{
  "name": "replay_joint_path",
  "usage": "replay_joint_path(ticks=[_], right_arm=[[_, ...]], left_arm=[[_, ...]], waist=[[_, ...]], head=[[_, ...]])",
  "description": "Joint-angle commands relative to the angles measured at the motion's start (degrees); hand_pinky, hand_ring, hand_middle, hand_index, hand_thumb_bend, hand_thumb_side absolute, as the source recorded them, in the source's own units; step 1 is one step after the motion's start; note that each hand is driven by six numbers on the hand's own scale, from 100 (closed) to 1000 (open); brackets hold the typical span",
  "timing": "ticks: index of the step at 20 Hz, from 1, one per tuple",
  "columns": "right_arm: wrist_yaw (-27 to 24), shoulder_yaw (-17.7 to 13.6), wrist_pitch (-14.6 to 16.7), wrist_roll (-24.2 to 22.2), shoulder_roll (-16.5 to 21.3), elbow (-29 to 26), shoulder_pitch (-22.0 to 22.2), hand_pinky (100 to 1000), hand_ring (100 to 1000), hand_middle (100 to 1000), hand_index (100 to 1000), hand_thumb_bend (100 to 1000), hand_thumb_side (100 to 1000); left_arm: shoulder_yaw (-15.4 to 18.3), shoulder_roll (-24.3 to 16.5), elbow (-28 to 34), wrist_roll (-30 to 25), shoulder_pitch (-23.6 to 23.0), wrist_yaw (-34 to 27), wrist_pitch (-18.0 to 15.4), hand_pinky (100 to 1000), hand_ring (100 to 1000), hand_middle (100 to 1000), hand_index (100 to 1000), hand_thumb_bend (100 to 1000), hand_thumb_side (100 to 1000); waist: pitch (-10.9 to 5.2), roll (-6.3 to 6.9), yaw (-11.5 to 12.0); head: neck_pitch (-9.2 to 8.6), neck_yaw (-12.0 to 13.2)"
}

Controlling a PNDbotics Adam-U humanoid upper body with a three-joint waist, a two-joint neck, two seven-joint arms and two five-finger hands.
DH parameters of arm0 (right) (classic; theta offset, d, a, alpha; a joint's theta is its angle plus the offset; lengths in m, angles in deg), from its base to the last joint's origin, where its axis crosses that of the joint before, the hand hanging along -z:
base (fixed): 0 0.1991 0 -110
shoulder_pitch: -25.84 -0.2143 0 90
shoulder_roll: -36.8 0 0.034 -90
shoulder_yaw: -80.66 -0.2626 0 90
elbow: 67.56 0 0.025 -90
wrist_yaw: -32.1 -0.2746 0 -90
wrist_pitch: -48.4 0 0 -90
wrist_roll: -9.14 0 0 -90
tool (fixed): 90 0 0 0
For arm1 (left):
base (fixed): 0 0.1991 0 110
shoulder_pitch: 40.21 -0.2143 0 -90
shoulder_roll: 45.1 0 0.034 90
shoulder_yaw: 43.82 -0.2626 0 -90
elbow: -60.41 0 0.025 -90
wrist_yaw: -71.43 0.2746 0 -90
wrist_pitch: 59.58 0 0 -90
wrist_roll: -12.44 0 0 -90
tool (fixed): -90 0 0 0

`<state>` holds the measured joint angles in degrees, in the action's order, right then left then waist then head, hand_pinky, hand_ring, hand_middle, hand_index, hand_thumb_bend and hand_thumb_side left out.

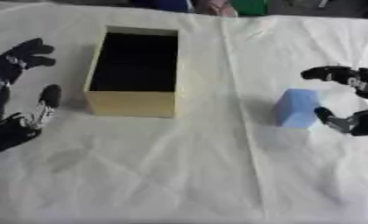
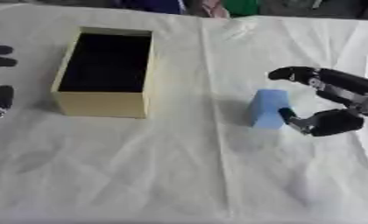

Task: Pick up objects on the table and place them in the box.

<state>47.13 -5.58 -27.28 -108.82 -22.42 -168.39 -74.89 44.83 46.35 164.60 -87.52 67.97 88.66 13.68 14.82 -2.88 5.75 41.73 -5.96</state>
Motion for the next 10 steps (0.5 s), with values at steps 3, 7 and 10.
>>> replay_joint_path(ticks=[3, 7, 10], right_arm=[[0.53, 0.15, 0.18, -0.70, 1.40, 1.34, -1.10, 947, 1000, 966, 1000, 100, 555], [0.88, 0.52, 0.30, -1.03, 1.19, 2.08, -1.47, 947, 1000, 966, 1000, 100, 568], [1.14, 0.64, 0.29, -1.12, 0.98, 2.78, -1.74, 947, 1000, 967, 1000, 100, 583]], left_arm=[[-0.01, -0.27, 0.52, -0.20, 0.74, -0.21, -0.11, 889, 789, 815, 960, 240, 592], [-0.07, -0.22, 0.48, -0.29, 0.80, -0.22, -0.11, 889, 789, 815, 959, 239, 592], [-0.09, -0.20, 0.49, -0.32, 0.86, -0.28, -0.11, 889, 789, 816, 959, 238, 593]], waist=[[-0.75, 0.08, 0.09], [-0.73, 0.00, 0.09], [-0.74, -0.02, 0.15]], head=[[-0.47, -0.15], [-0.49, -0.23], [-0.50, -0.22]])
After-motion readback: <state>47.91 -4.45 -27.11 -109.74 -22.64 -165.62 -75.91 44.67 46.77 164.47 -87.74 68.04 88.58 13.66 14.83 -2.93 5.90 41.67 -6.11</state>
